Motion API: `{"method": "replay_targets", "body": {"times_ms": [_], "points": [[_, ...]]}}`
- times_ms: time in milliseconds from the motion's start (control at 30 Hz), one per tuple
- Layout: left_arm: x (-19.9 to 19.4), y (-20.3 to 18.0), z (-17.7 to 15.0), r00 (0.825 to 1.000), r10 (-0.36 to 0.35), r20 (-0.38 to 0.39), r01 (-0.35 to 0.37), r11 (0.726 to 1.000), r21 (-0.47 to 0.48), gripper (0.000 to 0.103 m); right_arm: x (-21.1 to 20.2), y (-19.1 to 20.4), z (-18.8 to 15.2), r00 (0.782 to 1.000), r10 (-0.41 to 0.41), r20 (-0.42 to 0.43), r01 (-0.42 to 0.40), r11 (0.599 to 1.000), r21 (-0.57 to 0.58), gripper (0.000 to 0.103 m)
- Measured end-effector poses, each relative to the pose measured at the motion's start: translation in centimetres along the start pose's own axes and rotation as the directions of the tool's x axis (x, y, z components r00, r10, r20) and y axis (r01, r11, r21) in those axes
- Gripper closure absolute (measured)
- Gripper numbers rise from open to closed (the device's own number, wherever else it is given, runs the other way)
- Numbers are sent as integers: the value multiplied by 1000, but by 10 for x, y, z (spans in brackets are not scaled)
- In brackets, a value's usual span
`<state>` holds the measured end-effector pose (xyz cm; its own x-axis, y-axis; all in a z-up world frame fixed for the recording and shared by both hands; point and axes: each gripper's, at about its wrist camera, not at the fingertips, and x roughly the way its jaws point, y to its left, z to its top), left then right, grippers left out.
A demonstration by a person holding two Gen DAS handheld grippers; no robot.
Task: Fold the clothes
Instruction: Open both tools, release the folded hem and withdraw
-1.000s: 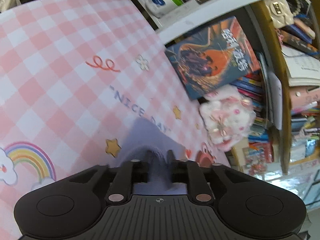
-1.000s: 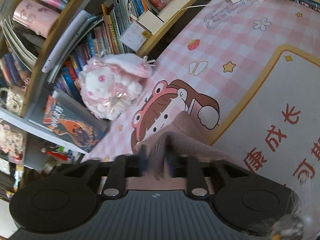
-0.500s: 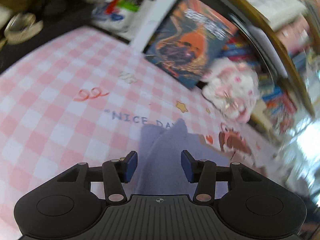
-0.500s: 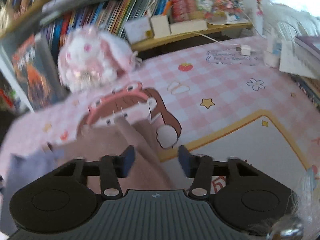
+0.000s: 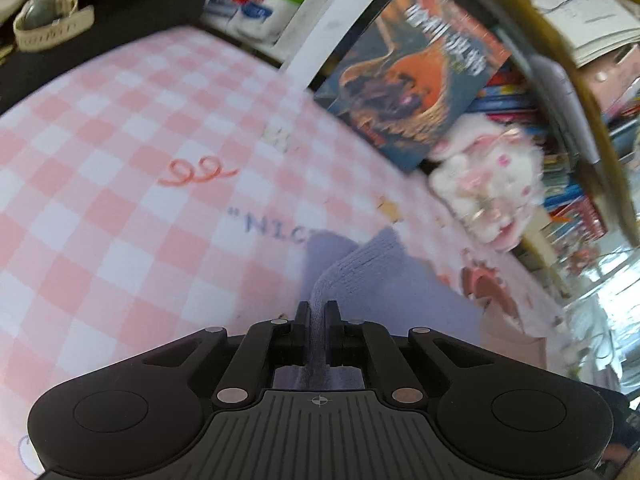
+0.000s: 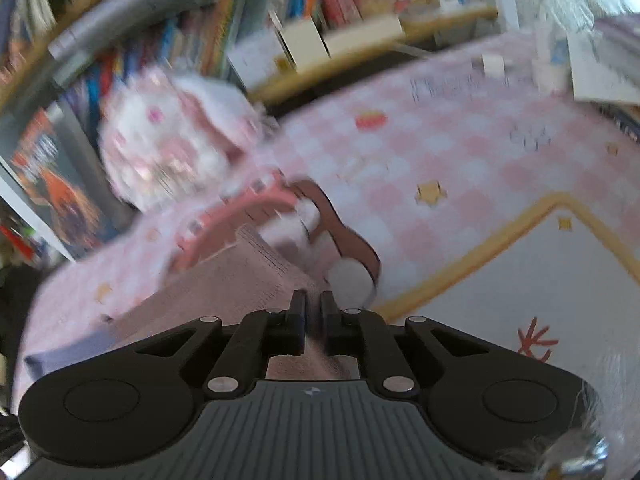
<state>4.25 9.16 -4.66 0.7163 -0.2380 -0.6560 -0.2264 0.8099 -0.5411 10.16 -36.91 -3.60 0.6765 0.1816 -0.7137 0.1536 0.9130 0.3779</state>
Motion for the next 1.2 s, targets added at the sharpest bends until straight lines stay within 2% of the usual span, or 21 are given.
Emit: {"method": "replay_targets", "body": {"times_ms": [67, 233, 267, 300, 400, 433, 467, 500, 600, 700, 967, 1200], "points": [[1, 0, 0, 1000, 4, -3, -4, 1000, 3, 97, 7, -2, -2, 1000, -2, -2, 2, 1000, 16, 96], [0, 2, 3, 1000, 10, -18, -11, 1000, -20, 86, 6, -1, -1, 1000, -21, -3, 21, 1000, 10, 89], [-1, 2, 4, 1000, 20, -20, -21, 999, -26, 78, 4, -1, -1, 1000, -27, -2, 27, 1000, 11, 82], [-3, 1, 5, 999, 30, -21, -30, 999, -29, 70, 1, 0, -1, 1000, -31, 2, 31, 999, 10, 80], [-9, -2, 7, 999, 35, -14, -35, 999, -20, 66, -10, 2, -2, 999, -39, 13, 39, 999, -5, 75], [-12, -3, 7, 999, 37, -6, -37, 999, -15, 63, -14, 3, -4, 999, -44, 19, 44, 999, -16, 70], [-15, -4, 6, 999, 42, 3, -42, 999, -8, 55, -18, 4, -5, 998, -49, 26, 50, 998, -27, 64], [-19, -6, 5, 999, 47, 11, -47, 999, -2, 52, -22, 5, -6, 998, -55, 32, 56, 998, -39, 61], [-29, -12, 2, 997, 65, 36, -66, 998, 22, 49, -34, 8, -11, 997, -66, 49, 70, 995, -76, 51], [-40, -22, -3, 995, 84, 61, -88, 994, 58, 40, -46, 10, -17, 995, -75, 64, 82, 990, -116, 41], [-67, -43, -30, 984, 141, 111, -151, 984, 91, 36, -69, 4, -37, 995, -68, 72, 80, 982, -172, 25], [-90, -57, -67, 976, 180, 124, -192, 976, 98, 34, -90, -5, -61, 999, -22, 49, 32, 973, -228, 22]]}}
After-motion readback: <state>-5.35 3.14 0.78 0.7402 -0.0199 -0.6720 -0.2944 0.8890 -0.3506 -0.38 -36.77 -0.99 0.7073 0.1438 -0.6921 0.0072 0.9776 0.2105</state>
